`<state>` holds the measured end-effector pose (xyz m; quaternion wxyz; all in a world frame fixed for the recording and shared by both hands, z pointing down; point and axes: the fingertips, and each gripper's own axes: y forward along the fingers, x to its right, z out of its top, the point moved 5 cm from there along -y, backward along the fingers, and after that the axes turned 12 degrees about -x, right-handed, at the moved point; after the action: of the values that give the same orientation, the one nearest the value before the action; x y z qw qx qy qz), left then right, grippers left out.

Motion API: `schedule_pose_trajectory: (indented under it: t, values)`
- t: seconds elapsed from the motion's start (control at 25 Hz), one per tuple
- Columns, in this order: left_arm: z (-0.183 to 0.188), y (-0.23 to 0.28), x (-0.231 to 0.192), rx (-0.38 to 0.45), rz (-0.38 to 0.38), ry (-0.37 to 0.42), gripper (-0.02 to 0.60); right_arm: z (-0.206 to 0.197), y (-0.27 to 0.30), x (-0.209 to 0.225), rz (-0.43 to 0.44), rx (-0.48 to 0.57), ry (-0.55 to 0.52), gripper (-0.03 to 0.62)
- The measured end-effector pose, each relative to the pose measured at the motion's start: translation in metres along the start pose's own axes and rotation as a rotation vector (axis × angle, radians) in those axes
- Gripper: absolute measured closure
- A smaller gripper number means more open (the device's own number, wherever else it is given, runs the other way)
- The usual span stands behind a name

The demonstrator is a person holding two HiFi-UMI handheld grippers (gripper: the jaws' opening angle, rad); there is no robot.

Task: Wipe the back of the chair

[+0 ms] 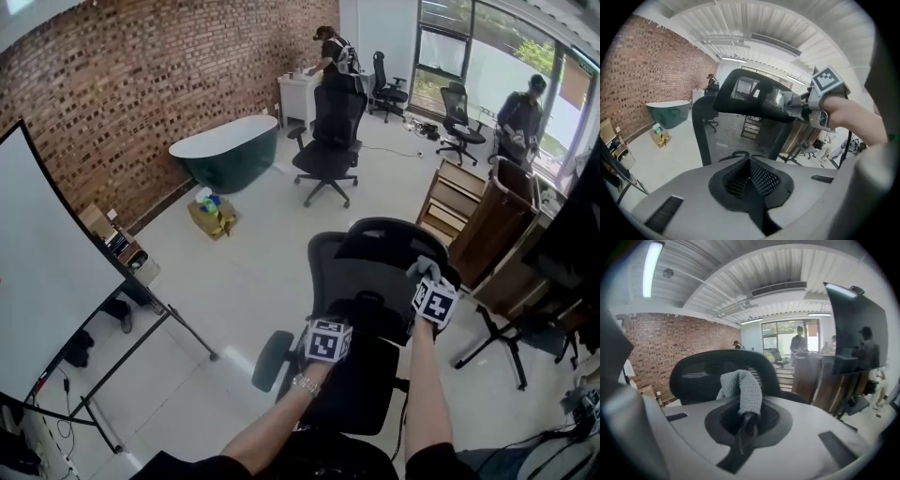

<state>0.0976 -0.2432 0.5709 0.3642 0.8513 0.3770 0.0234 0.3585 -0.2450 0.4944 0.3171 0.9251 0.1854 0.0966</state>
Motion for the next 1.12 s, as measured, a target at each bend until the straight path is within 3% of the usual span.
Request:
schedule_pose_trajectory:
  t: [0.16, 0.28, 0.36, 0.56, 0.68, 0.76, 0.84, 1.0, 1.12]
  values:
    - [0.001, 0.011, 0.019, -0.021, -0.03, 0.032, 0.58, -0.006, -0.031, 0.064, -0.084, 0.043, 0.108, 0.569]
    - [0.001, 0.013, 0.023, -0.03, -0.032, 0.037, 0.58, -0.005, -0.047, 0.055, -0.044, 0.088, 0.137, 0.569]
    - [0.001, 0.01, 0.017, -0.025, -0.02, 0.032, 0.58, -0.007, -0.046, 0.016, 0.039, 0.089, 0.098, 0.569]
    - [-0.005, -0.004, -0.004, -0.021, 0.024, 0.007, 0.58, -0.017, -0.015, -0.132, 0.324, 0.019, -0.105, 0.569]
    - [-0.005, -0.017, -0.012, -0.012, 0.052, -0.003, 0.58, -0.028, 0.021, -0.19, 0.382, -0.075, -0.255, 0.569]
    - [-0.009, -0.024, -0.02, -0.011, 0.076, -0.018, 0.58, -0.041, 0.043, -0.19, 0.326, -0.133, -0.283, 0.569]
    - [-0.015, -0.03, -0.032, -0.009, 0.1, -0.038, 0.58, -0.037, 0.043, -0.162, 0.223, -0.084, -0.226, 0.569]
    - [-0.023, -0.033, -0.055, -0.006, 0.124, -0.1, 0.58, -0.033, 0.037, -0.065, 0.037, 0.003, -0.034, 0.569]
    - [-0.026, -0.025, -0.053, -0.012, 0.104, -0.104, 0.58, -0.045, 0.023, 0.016, -0.113, 0.023, 0.105, 0.569]
